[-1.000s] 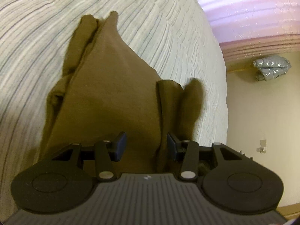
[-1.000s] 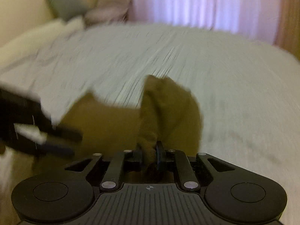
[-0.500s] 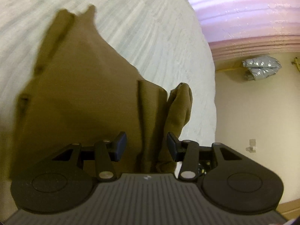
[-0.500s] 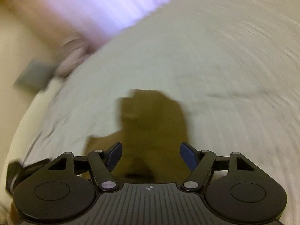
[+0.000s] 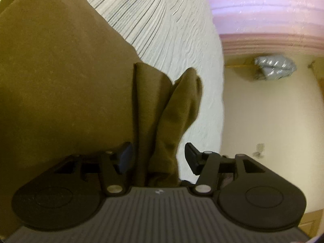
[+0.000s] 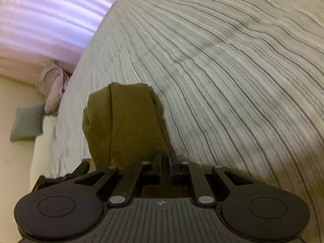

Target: Fold clothes

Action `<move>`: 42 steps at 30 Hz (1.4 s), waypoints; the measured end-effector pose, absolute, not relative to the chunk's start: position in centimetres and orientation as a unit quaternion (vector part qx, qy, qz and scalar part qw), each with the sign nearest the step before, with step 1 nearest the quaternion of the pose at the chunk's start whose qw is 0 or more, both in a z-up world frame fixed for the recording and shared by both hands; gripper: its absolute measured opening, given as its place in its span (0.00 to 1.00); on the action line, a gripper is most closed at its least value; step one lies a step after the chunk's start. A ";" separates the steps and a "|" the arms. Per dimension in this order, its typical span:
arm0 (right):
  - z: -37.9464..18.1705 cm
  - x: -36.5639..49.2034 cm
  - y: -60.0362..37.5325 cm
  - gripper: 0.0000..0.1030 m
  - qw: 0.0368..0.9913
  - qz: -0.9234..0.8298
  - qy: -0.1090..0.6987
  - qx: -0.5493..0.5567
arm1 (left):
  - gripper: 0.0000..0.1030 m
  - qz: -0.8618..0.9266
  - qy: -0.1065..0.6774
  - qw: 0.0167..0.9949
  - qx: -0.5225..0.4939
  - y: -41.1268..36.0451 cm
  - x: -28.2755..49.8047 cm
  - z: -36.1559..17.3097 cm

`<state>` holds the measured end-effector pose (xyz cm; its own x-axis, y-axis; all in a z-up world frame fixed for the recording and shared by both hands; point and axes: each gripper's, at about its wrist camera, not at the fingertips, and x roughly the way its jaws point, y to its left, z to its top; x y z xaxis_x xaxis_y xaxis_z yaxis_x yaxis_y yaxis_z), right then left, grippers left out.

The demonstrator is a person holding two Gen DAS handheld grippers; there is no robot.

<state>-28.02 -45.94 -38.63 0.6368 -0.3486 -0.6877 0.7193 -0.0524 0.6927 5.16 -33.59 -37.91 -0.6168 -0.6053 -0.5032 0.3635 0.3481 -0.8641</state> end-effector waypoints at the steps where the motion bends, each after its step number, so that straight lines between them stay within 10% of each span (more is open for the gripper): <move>1: -38.4 -28.2 -46.0 0.11 0.675 -0.397 0.158 0.601 | 0.50 -0.568 0.697 0.430 -0.080 -33.9 5.0 -37.9; 6: -38.3 -28.3 -45.9 0.11 0.680 -0.395 0.167 0.595 | 0.44 -0.577 0.695 0.423 -0.072 -35.5 4.1 -38.1; 9: -38.2 -28.1 -46.1 0.11 0.680 -0.395 0.170 0.594 | 0.13 -0.616 0.667 0.417 -0.034 -36.1 2.8 -37.1; 39: -37.1 -15.0 -44.1 0.12 0.782 -0.312 0.286 0.458 | 0.16 -0.555 0.609 0.565 -0.039 -24.7 17.6 -36.4; 42: -36.6 -16.4 -44.6 0.52 0.781 -0.314 0.279 0.464 | 0.28 -0.530 0.607 0.589 -0.058 -23.5 17.0 -35.9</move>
